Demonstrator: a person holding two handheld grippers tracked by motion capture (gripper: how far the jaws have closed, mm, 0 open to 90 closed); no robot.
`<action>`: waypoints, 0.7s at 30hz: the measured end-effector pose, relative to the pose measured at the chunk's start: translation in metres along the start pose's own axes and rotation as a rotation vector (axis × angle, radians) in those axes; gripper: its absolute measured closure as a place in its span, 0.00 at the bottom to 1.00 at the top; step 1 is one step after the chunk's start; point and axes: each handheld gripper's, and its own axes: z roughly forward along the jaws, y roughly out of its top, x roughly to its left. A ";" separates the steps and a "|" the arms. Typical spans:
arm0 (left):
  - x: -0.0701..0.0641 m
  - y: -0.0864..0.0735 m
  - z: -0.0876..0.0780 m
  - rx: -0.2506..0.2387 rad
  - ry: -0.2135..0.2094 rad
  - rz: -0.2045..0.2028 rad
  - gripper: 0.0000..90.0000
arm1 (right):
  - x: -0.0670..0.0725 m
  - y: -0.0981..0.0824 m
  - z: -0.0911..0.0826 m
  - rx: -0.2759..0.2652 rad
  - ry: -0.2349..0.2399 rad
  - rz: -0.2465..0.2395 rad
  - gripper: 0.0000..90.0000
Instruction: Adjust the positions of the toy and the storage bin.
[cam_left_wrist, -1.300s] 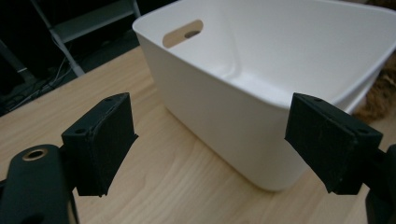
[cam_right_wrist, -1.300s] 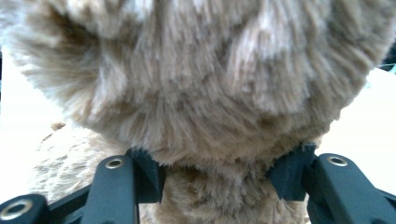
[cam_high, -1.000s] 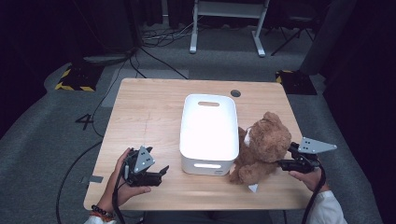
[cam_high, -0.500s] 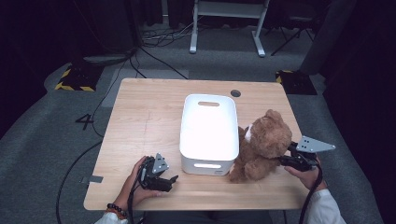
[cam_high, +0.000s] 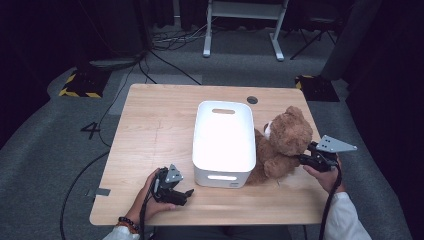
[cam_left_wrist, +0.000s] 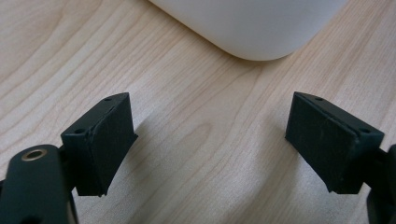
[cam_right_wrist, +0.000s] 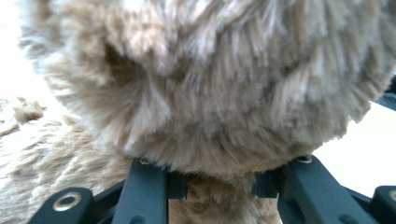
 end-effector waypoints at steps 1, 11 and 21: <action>0.001 0.000 0.000 0.005 0.002 0.000 0.16 | -0.001 0.000 0.001 -0.002 -0.002 0.004 0.72; 0.002 -0.001 -0.001 0.004 0.013 -0.015 0.15 | -0.001 -0.003 0.000 -0.027 -0.002 0.032 0.76; 0.001 -0.002 -0.002 0.002 0.020 -0.024 0.15 | -0.001 -0.005 -0.002 -0.050 0.010 0.037 0.80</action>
